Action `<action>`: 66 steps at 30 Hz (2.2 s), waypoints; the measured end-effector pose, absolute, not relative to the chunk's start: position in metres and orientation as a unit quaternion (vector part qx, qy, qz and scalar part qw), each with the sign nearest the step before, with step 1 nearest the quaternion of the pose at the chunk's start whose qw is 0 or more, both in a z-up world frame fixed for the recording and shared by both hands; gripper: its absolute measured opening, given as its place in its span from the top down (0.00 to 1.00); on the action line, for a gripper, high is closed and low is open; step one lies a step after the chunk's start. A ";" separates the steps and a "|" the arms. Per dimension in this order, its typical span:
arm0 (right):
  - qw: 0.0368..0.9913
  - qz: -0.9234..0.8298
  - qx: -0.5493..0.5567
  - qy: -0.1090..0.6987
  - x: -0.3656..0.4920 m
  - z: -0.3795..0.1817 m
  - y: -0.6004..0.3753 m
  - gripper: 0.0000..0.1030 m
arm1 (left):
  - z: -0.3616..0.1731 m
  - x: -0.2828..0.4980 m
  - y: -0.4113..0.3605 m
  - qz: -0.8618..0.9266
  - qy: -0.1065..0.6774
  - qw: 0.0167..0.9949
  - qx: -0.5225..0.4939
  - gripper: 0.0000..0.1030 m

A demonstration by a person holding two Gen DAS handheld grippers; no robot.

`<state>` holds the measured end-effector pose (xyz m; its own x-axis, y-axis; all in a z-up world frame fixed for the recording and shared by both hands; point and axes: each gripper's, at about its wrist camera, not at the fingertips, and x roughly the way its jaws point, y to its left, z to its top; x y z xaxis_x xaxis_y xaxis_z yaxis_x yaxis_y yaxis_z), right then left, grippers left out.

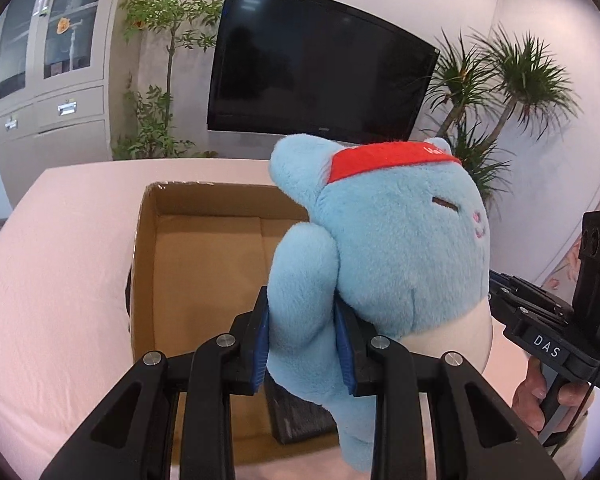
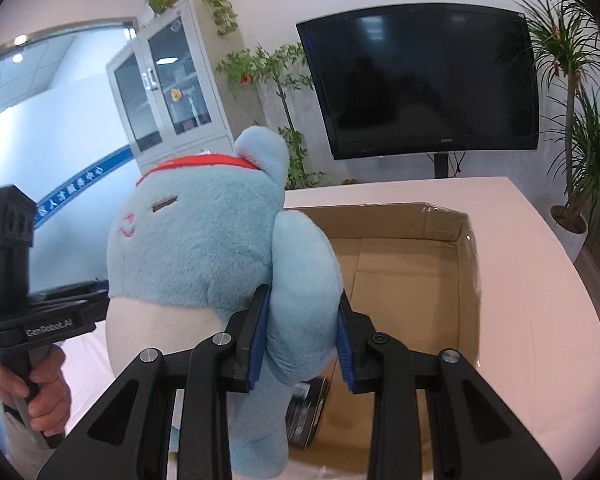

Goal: Organize objects
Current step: 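Lift the plush toy into the cardboard box and release it, then grasp the silver-white phone stand with the right tool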

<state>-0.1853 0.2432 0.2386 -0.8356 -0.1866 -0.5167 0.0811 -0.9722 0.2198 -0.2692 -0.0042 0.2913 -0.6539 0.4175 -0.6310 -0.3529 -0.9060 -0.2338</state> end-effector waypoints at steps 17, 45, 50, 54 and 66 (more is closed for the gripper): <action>0.006 -0.938 0.344 -0.045 -0.309 0.138 0.240 0.72 | 0.153 -0.414 0.009 0.881 -0.054 0.131 -0.450 0.76; 0.125 -0.923 0.359 -0.056 -0.046 0.163 0.169 0.01 | 0.173 -0.050 -0.096 0.911 0.007 0.152 -0.384 0.00; 0.161 -0.900 0.395 -0.086 0.013 0.091 0.104 0.01 | 0.120 -0.007 -0.151 0.906 -0.073 0.081 -0.410 0.00; 0.152 -0.884 0.431 -0.098 0.022 0.054 0.065 0.02 | 0.097 -0.002 -0.177 0.883 -0.128 0.079 -0.445 0.00; 0.153 -0.884 0.442 -0.016 0.027 0.023 0.059 0.45 | 0.073 0.001 -0.152 0.861 -0.130 0.134 -0.473 0.00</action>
<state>0.0267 0.0591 0.0234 -0.5625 -0.2839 -0.7765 0.2554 -0.9529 0.1634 0.0007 -0.1522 0.0733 -0.5160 0.3545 -0.7798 -0.1081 -0.9300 -0.3512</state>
